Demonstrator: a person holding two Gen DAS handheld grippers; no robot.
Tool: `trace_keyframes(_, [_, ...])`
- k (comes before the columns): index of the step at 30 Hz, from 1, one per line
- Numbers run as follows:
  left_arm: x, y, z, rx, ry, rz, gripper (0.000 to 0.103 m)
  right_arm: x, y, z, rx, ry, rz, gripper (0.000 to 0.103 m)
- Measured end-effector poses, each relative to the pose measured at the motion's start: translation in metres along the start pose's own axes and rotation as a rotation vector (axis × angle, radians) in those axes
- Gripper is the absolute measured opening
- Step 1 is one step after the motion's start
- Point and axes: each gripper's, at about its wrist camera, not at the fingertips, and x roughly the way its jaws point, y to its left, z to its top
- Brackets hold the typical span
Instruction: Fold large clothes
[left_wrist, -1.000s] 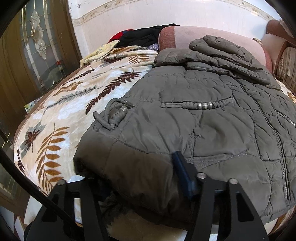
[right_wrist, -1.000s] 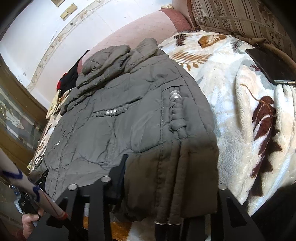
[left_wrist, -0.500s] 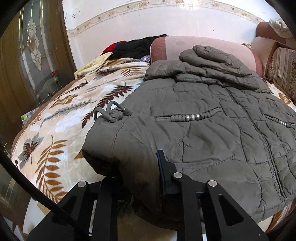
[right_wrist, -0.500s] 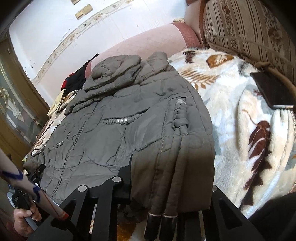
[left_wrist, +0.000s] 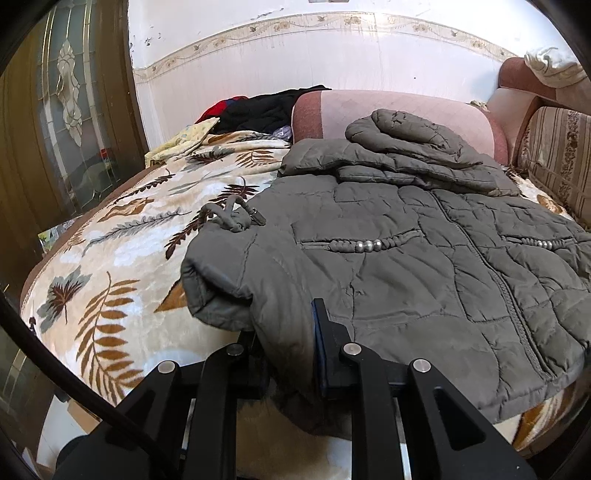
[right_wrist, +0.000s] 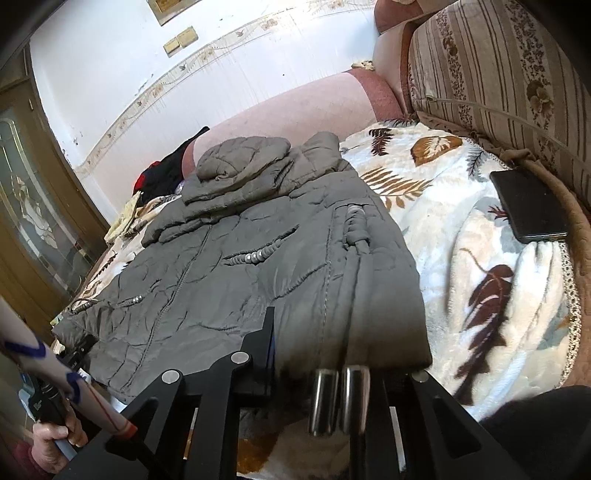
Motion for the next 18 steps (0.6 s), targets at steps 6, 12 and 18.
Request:
trace_keyframes(6, [-0.008,0.002,0.0,-0.004,-0.012,-0.009,0.018,-0.012,-0.004,-0.001,0.0,-0.01,0.007,0.016])
trace_keyframes(12, [-0.003,0.007,0.003,-0.032,0.013,-0.026,0.018,-0.011,-0.007,-0.001,0.012,-0.004,0.01,0.016])
trace_keyframes(18, [0.014,0.034,-0.004,-0.182,0.123,-0.061,0.049,-0.008,-0.012,-0.003,0.032,0.014,0.015,0.016])
